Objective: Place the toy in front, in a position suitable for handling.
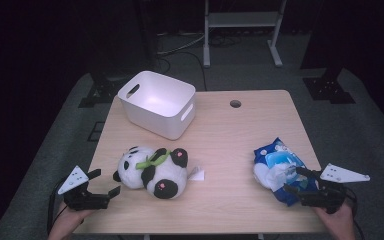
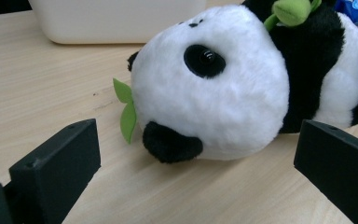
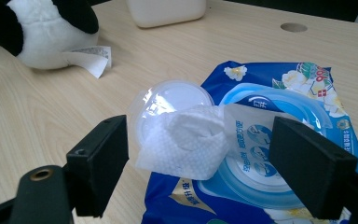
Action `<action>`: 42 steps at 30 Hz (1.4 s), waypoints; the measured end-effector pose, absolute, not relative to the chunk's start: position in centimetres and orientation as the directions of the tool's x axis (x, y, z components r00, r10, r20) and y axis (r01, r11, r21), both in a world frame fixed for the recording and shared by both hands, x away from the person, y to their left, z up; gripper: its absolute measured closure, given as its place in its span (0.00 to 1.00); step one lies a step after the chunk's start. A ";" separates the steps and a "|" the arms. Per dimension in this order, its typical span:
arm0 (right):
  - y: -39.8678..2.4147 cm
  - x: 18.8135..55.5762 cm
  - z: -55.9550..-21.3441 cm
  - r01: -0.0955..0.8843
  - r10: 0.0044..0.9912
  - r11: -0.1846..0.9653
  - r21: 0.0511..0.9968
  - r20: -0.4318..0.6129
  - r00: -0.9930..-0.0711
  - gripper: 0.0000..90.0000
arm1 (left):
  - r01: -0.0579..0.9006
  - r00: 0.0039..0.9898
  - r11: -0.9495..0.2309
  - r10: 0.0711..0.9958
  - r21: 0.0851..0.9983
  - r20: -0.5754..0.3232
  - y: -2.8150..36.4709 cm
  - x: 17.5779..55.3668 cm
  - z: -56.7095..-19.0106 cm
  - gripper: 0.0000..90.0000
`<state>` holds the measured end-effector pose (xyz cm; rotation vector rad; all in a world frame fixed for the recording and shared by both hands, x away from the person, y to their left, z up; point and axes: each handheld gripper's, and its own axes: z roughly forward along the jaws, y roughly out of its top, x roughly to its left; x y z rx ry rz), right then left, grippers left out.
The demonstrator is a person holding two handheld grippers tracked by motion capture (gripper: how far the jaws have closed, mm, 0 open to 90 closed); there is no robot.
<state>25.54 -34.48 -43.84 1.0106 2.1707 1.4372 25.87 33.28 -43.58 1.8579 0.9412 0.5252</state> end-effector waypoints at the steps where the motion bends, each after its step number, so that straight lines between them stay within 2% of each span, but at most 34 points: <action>1: -34.5 25.6 -43.9 0.371 0.722 0.232 0.899 0.097 -0.685 0.21 | 0.380 0.613 -0.254 0.789 0.890 -0.037 33.3 25.9 -43.5 0.00; 10: -34.7 25.8 -43.9 0.375 0.723 0.214 0.902 0.112 -0.681 0.21 | 0.380 0.636 -0.232 0.769 0.895 -0.071 33.6 27.1 -43.5 0.00; 16: -34.7 25.7 -43.7 0.365 0.730 0.208 0.907 0.104 -0.676 0.21 | 0.375 0.660 -0.269 0.750 0.887 -0.052 33.3 28.6 -43.0 0.00; 36: -34.5 25.6 -43.1 0.350 0.728 0.222 0.910 0.084 -0.680 0.21 | 0.382 0.760 -0.340 0.645 0.859 -0.083 30.4 32.0 -43.6 0.00; 42: -34.5 25.6 -43.1 0.351 0.724 0.223 0.909 0.087 -0.684 0.21 | 0.381 0.745 -0.334 0.663 0.862 -0.072 29.7 32.1 -43.8 0.00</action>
